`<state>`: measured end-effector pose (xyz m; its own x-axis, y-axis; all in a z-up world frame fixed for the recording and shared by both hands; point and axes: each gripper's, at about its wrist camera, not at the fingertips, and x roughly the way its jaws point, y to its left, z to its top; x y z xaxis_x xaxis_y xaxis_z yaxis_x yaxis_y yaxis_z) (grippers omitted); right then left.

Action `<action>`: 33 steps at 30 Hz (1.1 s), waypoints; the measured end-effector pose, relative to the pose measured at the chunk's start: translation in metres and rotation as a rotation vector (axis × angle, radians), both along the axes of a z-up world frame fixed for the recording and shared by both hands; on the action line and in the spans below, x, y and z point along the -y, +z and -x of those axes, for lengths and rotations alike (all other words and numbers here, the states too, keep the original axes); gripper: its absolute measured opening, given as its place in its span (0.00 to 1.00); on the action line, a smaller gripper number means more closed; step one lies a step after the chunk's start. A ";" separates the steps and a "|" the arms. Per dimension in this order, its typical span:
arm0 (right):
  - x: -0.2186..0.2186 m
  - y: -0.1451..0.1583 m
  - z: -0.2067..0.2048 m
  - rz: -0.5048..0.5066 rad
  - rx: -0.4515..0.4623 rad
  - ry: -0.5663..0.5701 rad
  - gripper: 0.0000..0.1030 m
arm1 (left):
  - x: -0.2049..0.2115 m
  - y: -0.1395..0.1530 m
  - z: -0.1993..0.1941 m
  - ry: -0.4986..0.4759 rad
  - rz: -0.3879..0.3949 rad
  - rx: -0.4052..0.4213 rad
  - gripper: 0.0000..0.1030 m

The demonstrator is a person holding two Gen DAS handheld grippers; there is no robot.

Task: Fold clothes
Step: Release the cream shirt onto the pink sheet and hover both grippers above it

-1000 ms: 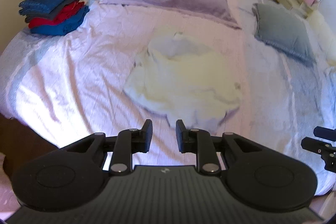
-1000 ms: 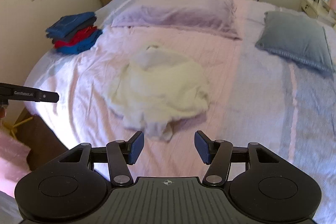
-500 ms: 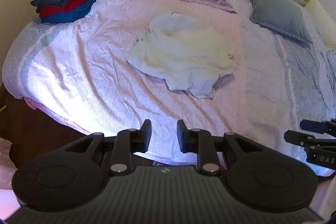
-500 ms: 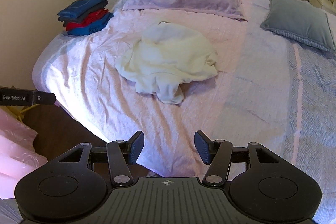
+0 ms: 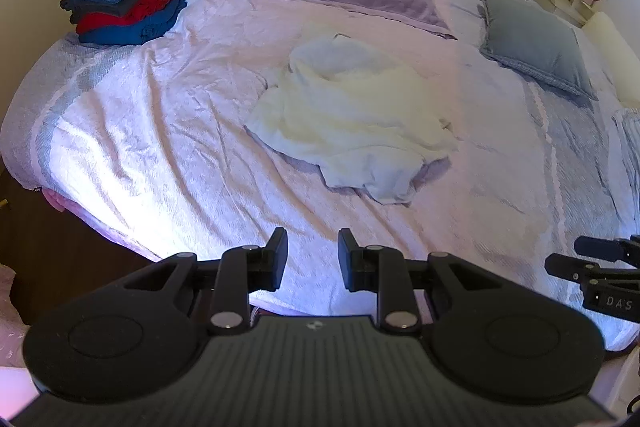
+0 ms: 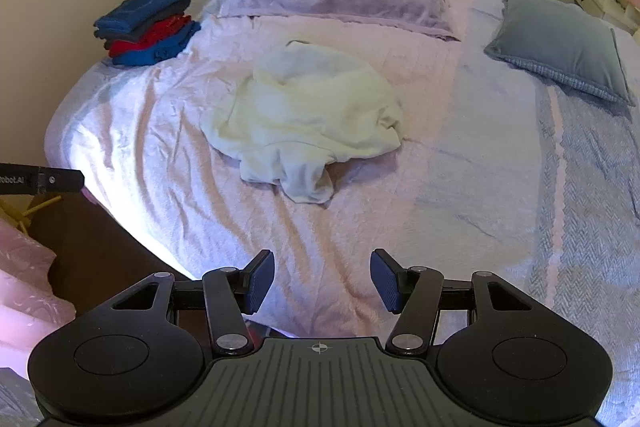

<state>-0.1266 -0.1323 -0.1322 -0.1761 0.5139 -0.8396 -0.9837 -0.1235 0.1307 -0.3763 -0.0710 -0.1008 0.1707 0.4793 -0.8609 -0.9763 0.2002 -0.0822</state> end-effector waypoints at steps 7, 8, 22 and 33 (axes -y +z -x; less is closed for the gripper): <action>-0.042 -0.005 0.001 0.005 0.024 -0.085 0.55 | -0.061 -0.008 0.011 -0.032 -0.007 0.005 0.22; -0.050 -0.004 0.001 0.004 0.028 -0.099 0.55 | -0.070 -0.008 0.013 -0.040 -0.010 0.008 0.22; -0.127 -0.018 0.027 0.076 0.098 -0.290 0.55 | -0.196 -0.030 0.035 -0.192 0.042 -0.002 0.22; -0.137 -0.045 0.031 0.182 0.115 -0.341 0.55 | -0.225 -0.067 0.029 -0.236 0.129 -0.031 0.22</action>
